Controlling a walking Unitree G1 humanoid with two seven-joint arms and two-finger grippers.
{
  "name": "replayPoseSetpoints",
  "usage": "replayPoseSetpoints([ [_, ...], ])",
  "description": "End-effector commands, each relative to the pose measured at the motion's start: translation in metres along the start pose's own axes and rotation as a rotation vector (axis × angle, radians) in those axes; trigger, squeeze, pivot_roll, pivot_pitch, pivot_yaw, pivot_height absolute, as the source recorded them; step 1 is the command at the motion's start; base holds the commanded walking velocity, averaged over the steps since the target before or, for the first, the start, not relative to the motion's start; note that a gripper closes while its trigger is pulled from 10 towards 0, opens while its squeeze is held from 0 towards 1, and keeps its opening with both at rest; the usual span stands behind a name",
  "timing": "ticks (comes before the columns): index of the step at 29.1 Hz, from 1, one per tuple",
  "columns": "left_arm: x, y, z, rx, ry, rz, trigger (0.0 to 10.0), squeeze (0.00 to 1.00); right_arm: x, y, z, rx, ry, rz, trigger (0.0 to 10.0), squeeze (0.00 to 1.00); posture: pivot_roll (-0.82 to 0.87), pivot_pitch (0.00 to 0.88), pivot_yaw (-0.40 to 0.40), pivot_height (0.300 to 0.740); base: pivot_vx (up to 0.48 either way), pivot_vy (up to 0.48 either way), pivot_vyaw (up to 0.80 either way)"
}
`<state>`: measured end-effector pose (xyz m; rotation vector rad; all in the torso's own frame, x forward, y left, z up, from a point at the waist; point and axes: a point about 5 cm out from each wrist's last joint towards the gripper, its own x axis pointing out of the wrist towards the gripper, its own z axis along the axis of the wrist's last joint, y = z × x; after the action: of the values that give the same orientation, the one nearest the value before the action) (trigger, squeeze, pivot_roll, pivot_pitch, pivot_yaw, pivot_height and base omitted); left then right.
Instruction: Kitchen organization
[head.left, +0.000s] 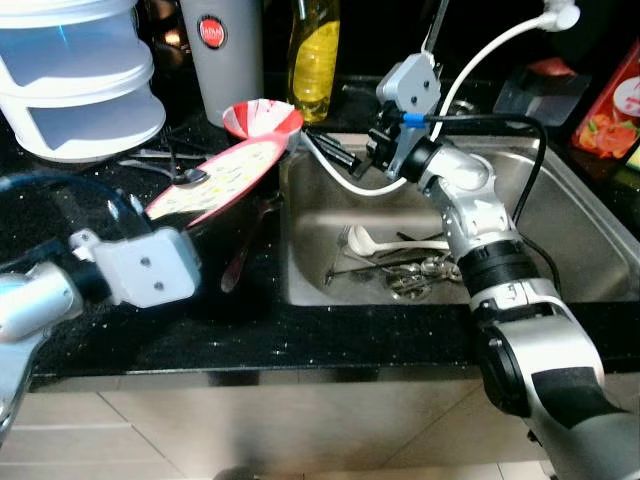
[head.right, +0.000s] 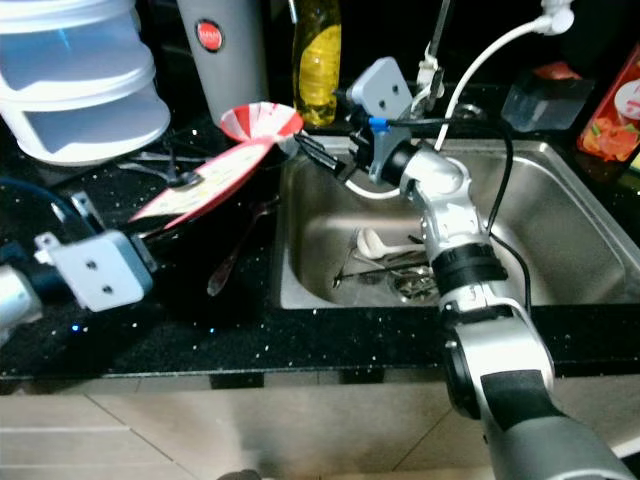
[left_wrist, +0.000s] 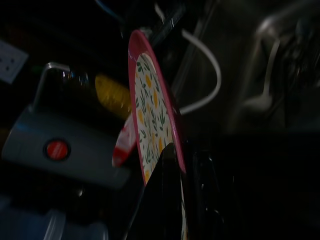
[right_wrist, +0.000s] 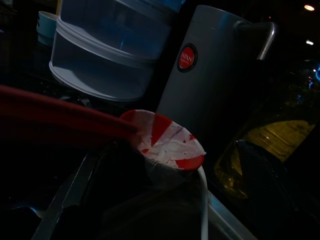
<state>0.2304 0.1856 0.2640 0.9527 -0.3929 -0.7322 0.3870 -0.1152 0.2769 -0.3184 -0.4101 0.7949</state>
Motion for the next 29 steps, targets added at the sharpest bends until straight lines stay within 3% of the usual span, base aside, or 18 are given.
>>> replayPoseSetpoints([
  [1, 0.005, -0.001, 0.011, -0.020, -0.056, -0.030, 10.0, 0.00, -0.001, -0.001, 0.002, 0.008, -0.012, -0.006, 10.0, 0.00, 0.22, 0.000, -0.042, 0.740, 0.000, 0.000, 0.00],
  [5, 0.014, 0.003, 0.029, 0.010, -0.128, -0.062, 10.0, 0.00, -0.003, -0.004, 0.002, 0.006, -0.007, -0.016, 10.0, 0.00, 0.22, 0.000, -0.038, 0.740, 0.000, 0.000, 0.00],
  [7, 0.022, 0.013, 0.040, 0.006, -0.182, -0.047, 10.0, 0.00, -0.004, -0.007, 0.003, 0.004, -0.007, -0.040, 10.0, 0.00, 0.21, 0.000, -0.033, 0.740, 0.000, 0.000, 0.00],
  [12, 0.050, 0.042, 0.063, -0.096, -0.327, 0.029, 10.0, 0.00, -0.008, -0.023, 0.005, -0.015, 0.010, -0.186, 10.0, 0.00, 0.19, 0.000, -0.031, 0.740, 0.000, 0.000, 0.00],
  [16, 0.057, 0.044, 0.065, -0.124, -0.349, 0.010, 10.0, 0.00, -0.011, -0.034, 0.005, -0.017, 0.026, -0.276, 10.0, 0.00, 0.18, 0.000, -0.026, 0.740, 0.000, 0.000, 0.00],
  [18, 0.063, 0.044, 0.063, -0.085, -0.341, -0.042, 10.0, 0.00, -0.019, -0.050, 0.007, -0.004, 0.053, -0.414, 10.0, 0.00, 0.16, 0.002, -0.012, 0.740, 0.000, 0.000, 0.00],
  [20, 0.062, 0.055, 0.056, -0.009, -0.289, -0.048, 10.0, 0.00, -0.029, -0.066, 0.005, -0.004, 0.105, -0.532, 10.0, 0.00, 0.14, 0.006, 0.007, 0.740, 0.000, 0.000, 0.00],
  [21, 0.062, 0.055, 0.056, -0.009, -0.289, -0.048, 10.0, 0.00, -0.029, -0.066, 0.005, -0.004, 0.105, -0.532, 10.0, 0.00, 0.14, 0.006, 0.007, 0.740, 0.000, 0.000, 0.00],
  [23, 0.056, 0.073, 0.046, 0.078, -0.206, -0.017, 10.0, 0.00, -0.044, -0.078, -0.006, -0.040, 0.218, -0.632, 10.0, 0.00, 0.13, 0.009, 0.011, 0.740, 0.000, 0.000, 0.00],
  [25, 0.055, 0.077, 0.043, 0.099, -0.184, -0.015, 10.0, 0.00, -0.049, -0.080, -0.010, -0.042, 0.250, -0.658, 10.0, 0.00, 0.13, 0.008, 0.011, 0.740, 0.000, 0.000, 0.00],
  [28, 0.056, 0.073, 0.031, 0.127, -0.133, -0.091, 10.0, 0.00, -0.067, -0.086, -0.029, -0.066, 0.413, -0.726, 10.0, 0.00, 0.14, 0.012, -0.001, 0.740, 0.000, 0.000, 0.00],
  [29, 0.056, 0.073, 0.031, 0.127, -0.133, -0.091, 10.0, 0.00, -0.067, -0.086, -0.029, -0.066, 0.413, -0.726, 10.0, 0.00, 0.14, 0.012, -0.001, 0.740, 0.000, 0.000, 0.00],
])
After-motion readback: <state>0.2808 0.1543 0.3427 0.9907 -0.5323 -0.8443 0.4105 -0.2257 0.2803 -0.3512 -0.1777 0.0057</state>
